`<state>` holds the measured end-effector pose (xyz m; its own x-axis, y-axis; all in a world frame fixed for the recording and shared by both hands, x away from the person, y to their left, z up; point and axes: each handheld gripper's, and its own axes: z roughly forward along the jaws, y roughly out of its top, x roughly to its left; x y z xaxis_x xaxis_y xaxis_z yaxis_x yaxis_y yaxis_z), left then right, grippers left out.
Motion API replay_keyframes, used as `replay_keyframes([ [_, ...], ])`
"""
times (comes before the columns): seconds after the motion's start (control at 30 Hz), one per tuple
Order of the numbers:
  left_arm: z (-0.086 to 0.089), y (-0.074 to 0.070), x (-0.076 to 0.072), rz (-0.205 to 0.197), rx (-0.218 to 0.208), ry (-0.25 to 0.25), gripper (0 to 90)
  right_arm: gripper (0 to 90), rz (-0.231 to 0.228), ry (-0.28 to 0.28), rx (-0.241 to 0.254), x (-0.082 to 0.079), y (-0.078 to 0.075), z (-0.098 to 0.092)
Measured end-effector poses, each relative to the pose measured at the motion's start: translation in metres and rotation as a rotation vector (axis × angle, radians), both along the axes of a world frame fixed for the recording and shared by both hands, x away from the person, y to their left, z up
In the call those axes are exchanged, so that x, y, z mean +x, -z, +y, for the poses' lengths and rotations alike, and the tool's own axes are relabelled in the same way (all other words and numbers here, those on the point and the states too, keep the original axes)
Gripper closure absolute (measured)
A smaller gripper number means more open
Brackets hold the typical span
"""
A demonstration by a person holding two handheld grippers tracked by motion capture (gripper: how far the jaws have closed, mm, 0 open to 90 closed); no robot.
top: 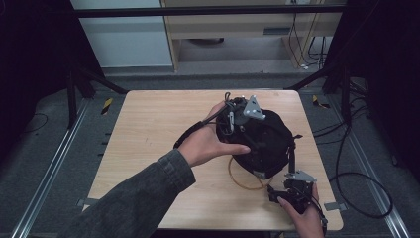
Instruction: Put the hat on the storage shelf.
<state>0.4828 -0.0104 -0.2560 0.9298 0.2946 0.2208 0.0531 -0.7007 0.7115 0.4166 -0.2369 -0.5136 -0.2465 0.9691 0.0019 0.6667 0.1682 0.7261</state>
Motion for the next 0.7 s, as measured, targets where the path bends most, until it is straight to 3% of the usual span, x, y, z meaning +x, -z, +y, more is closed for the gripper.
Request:
replay_keyframes([
  [0.27,0.013,0.0,-0.009,-0.021,-0.046,0.001,5.2,0.4,0.004,0.004,0.003,-0.001,0.0,0.0],
  [0.7,0.042,0.005,-0.02,-0.015,-0.057,-0.048,5.0,0.4,0.001,0.0,-0.002,-0.002,0.0,0.001],
])
